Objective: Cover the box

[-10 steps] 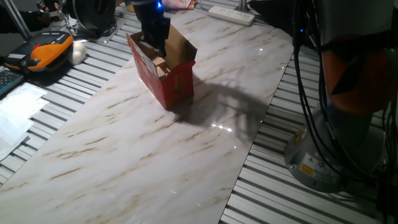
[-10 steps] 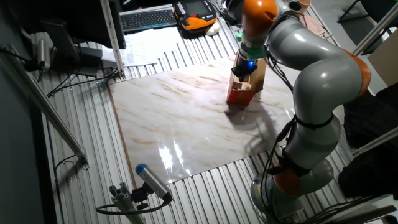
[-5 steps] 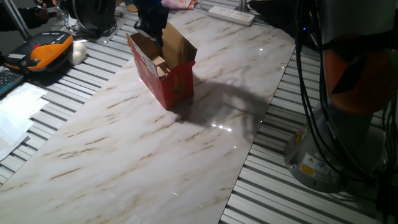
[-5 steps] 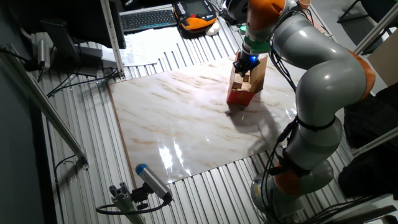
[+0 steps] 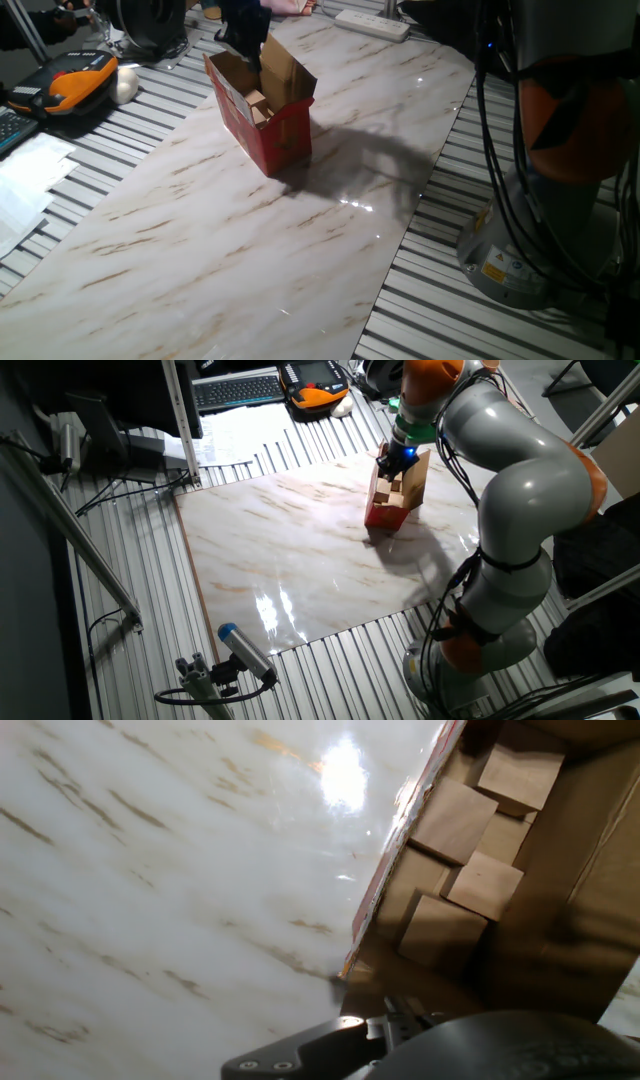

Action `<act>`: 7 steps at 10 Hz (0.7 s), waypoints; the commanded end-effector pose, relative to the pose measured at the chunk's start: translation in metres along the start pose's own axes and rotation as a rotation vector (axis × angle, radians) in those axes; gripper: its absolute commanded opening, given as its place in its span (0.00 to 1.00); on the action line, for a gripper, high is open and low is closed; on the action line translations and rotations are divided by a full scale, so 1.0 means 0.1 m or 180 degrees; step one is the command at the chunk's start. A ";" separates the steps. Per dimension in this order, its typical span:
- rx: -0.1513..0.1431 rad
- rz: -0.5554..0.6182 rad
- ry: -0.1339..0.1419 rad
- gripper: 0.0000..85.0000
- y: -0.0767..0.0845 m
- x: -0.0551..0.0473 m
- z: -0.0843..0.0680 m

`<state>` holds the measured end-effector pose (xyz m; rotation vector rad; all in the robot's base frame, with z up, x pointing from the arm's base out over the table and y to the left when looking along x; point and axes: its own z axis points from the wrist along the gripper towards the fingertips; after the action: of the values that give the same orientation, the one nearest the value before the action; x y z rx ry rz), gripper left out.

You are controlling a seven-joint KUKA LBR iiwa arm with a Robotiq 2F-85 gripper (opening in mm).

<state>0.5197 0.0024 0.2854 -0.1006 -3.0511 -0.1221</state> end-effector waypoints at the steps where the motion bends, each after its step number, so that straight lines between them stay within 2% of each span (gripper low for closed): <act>1: -0.0009 0.0002 -0.0025 0.00 0.00 0.01 -0.05; 3: 0.0035 0.0002 -0.0037 0.00 0.01 0.03 -0.17; 6: 0.0038 0.0029 -0.0062 0.00 0.01 0.02 -0.17; 7: 0.0037 0.0035 -0.0116 0.00 0.01 0.02 -0.17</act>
<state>0.5188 0.0020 0.3023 -0.1302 -3.0926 -0.1027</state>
